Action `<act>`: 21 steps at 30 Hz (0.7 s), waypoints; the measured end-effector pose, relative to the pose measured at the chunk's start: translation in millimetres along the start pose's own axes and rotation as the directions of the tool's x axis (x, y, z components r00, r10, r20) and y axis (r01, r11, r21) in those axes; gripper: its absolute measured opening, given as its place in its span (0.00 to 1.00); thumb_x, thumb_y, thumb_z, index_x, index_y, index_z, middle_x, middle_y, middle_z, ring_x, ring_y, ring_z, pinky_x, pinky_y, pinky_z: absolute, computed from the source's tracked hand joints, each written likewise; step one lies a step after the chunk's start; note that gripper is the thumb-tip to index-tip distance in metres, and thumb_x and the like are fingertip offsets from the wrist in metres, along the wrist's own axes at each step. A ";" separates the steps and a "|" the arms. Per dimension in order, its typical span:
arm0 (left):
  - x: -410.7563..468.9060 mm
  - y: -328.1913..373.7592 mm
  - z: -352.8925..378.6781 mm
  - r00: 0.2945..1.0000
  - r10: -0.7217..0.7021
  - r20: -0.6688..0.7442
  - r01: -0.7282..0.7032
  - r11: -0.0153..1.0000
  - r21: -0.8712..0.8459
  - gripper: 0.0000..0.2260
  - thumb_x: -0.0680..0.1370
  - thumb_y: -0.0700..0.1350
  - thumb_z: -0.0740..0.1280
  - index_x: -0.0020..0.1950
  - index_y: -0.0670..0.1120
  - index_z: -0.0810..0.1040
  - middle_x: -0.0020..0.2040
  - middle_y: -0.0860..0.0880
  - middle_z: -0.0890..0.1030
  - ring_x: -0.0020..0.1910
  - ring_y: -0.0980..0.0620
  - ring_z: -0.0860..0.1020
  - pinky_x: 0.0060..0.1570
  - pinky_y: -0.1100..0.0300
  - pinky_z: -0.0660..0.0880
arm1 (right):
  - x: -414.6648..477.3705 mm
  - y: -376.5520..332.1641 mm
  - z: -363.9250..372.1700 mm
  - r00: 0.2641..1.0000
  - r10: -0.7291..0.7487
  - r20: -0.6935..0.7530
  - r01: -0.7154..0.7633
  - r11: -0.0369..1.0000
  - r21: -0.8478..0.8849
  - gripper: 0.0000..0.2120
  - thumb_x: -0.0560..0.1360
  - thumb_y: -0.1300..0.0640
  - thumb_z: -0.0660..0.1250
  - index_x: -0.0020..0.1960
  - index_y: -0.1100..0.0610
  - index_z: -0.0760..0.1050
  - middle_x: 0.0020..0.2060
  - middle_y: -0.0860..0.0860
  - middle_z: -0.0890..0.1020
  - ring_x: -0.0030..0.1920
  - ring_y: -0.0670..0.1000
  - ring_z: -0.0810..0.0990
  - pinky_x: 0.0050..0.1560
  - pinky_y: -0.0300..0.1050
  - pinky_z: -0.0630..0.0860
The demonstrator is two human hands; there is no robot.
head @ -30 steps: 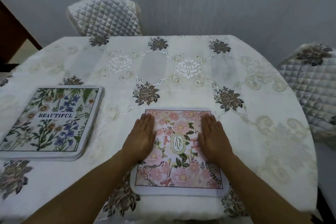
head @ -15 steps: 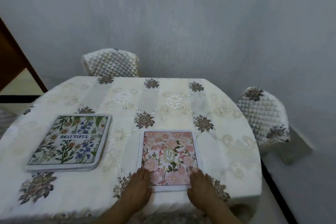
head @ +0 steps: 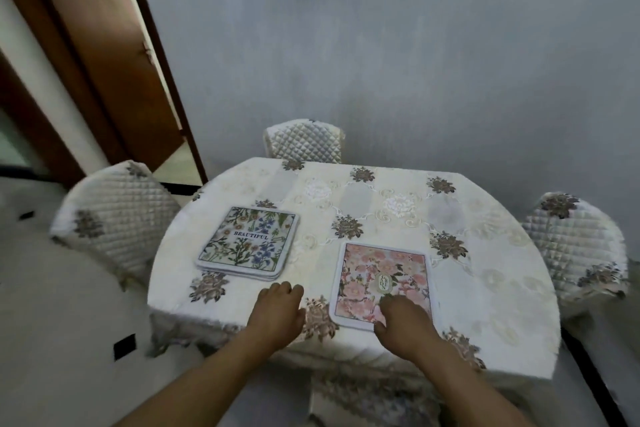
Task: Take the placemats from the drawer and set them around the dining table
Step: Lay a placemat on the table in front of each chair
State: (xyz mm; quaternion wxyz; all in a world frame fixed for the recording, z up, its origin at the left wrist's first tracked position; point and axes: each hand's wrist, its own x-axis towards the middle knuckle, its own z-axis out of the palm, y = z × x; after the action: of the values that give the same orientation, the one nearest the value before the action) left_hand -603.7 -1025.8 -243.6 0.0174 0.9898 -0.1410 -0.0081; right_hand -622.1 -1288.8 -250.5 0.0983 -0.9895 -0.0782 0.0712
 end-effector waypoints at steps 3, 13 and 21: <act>-31.5 -13.7 -8.7 0.997 -0.076 0.024 0.075 0.996 0.046 0.14 0.77 0.53 0.60 0.59 0.47 0.71 0.57 0.44 0.76 0.57 0.42 0.73 0.55 0.49 0.69 | -2.9 -26.7 -6.9 0.996 -0.086 -0.026 0.086 0.996 0.003 0.13 0.76 0.45 0.59 0.51 0.55 0.70 0.45 0.54 0.75 0.45 0.56 0.76 0.41 0.47 0.69; -100.2 -83.0 -39.1 0.964 -0.264 -0.004 0.264 0.964 0.018 0.13 0.77 0.53 0.60 0.58 0.48 0.72 0.59 0.44 0.77 0.59 0.42 0.73 0.56 0.48 0.69 | 9.5 -128.5 -18.8 0.970 -0.241 -0.041 0.238 0.969 -0.067 0.15 0.76 0.46 0.60 0.54 0.56 0.72 0.49 0.56 0.77 0.49 0.57 0.78 0.43 0.47 0.70; -104.1 -193.0 -40.2 0.963 -0.269 -0.024 0.268 0.963 -0.011 0.13 0.77 0.52 0.60 0.57 0.47 0.73 0.56 0.44 0.77 0.57 0.42 0.73 0.55 0.49 0.70 | 66.2 -225.0 -2.0 0.973 -0.229 -0.033 0.225 0.970 -0.087 0.15 0.75 0.46 0.59 0.54 0.56 0.72 0.50 0.55 0.77 0.49 0.57 0.77 0.48 0.48 0.72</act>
State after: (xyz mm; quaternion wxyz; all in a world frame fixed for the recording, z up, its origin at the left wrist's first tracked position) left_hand -648.9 -810.3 -209.4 0.0215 0.9998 -0.0053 0.0018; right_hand -588.8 -1060.1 -210.5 0.0666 -0.9786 -0.1916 0.0349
